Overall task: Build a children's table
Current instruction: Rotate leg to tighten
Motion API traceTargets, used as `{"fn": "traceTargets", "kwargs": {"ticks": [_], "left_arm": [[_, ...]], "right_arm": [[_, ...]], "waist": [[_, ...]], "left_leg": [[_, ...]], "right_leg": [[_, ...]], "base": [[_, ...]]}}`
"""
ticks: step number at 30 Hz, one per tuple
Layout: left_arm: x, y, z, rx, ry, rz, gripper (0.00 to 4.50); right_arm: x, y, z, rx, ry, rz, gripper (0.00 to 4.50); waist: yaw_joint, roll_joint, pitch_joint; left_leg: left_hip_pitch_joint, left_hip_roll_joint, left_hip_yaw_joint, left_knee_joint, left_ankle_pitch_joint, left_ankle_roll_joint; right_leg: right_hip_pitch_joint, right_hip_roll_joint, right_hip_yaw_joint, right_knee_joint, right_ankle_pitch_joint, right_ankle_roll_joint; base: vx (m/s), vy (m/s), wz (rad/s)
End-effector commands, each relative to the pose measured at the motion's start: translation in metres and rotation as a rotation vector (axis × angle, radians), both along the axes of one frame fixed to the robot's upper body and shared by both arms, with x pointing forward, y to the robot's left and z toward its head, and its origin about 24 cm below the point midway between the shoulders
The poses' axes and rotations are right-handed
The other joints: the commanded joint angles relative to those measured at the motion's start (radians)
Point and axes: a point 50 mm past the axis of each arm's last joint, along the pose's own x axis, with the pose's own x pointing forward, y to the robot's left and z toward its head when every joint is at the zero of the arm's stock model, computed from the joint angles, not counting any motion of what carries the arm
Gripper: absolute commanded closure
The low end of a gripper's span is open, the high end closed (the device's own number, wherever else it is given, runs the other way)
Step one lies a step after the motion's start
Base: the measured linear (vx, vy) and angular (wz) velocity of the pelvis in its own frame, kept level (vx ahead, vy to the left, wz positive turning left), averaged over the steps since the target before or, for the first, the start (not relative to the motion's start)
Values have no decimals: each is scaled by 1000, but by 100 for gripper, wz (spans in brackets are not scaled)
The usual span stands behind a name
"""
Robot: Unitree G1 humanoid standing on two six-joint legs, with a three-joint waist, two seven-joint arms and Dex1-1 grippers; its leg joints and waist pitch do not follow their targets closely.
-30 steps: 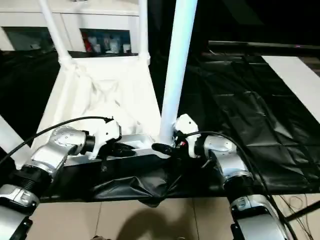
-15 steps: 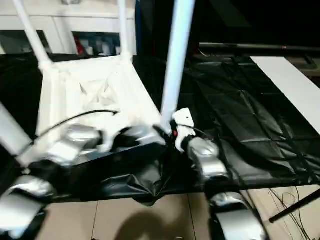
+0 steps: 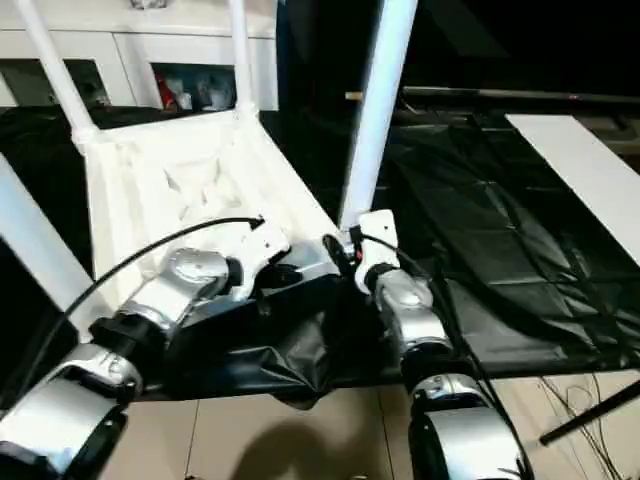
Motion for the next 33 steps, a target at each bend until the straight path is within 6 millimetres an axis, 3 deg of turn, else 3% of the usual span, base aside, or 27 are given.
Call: {"fn": "traceTargets", "kwargs": {"ticks": [1,3,4,5,8,10,11,13,15,16,17,23,25,33], "left_arm": [[-12,13,-22,70,90,-18,450],[-15,17,-19,69,94,-80,450],[-16,20,-17,62,104,-108,450],[-18,22,-16,56,110,-140,450],[-25,30,-12,33,142,-244,450],[-31,36,-9,31,157,-316,450],[-32,37,-9,28,162,-329,450],[-36,38,-7,21,176,-361,450],[-40,40,-5,2,196,-394,450],[-41,41,-4,-5,201,-397,450],[-41,42,-4,-6,204,-397,450],[-40,47,-3,1,199,-385,450],[-38,48,-1,3,195,-378,450],[-39,50,1,1,206,-376,450]], "right_arm": [[-2,8,10,-2,-38,165,71],[-4,-4,13,-41,-36,252,71],[-7,-10,14,-65,-43,295,71],[-9,-15,14,-86,-48,335,71],[-16,-26,16,-107,-45,430,71],[-19,-32,18,-111,-45,490,71],[-20,-33,18,-116,-49,495,71],[-21,-34,18,-118,-51,505,71],[-24,-35,18,-120,-37,562,71],[-25,-34,17,-123,-32,581,71],[-26,-34,16,-129,-27,589,71],[-27,-33,13,-144,-1,626,108],[-26,-34,13,-133,7,629,142],[-27,-35,13,-126,16,636,177]], "waist": [[1,-2,-53],[2,-2,-53],[-1,-12,-55],[6,-6,-56],[8,-6,-60],[10,-1,-63],[14,-4,-65],[21,0,-64],[30,-1,-64],[33,-10,-64],[40,-7,-63],[44,-10,-60],[46,-12,-61],[51,-14,-64]], "left_leg": [[6,7,0,-76,-388,30],[8,8,1,-74,-386,32],[6,9,3,-72,-369,41],[10,11,5,-70,-348,51],[8,13,9,-65,-290,69],[10,16,11,-61,-237,85],[11,18,14,-57,-206,95],[12,21,18,-56,-181,104],[19,24,22,-54,-172,101],[19,24,25,-54,-172,103],[19,24,25,-54,-169,101],[22,25,28,-57,-203,71],[22,25,29,-56,-195,69],[22,24,30,-51,-158,86]], "right_leg": [[33,-24,2,-75,-365,-172],[33,-25,2,-76,-356,-182],[36,-25,3,-73,-331,-191],[35,-27,3,-73,-300,-205],[41,-28,1,-61,-201,-245],[43,-27,-3,-49,-108,-277],[46,-24,-6,-41,-53,-295],[47,-23,-9,-34,-12,-310],[46,-23,-9,-31,-7,-312],[46,-22,-8,-32,-11,-309],[46,-24,-7,-30,-20,-305],[44,-26,-5,-34,-85,-281],[43,-27,-4,-33,-80,-278],[45,-26,-5,-27,-38,-286]], "base": [[0,0,0],[0,0,0],[0,0,0],[0,0,0],[36,-5,1],[56,-8,0],[54,-10,1],[0,0,0],[0,0,0],[0,0,0],[0,0,0],[0,0,0],[0,0,0],[0,0,0]]}}
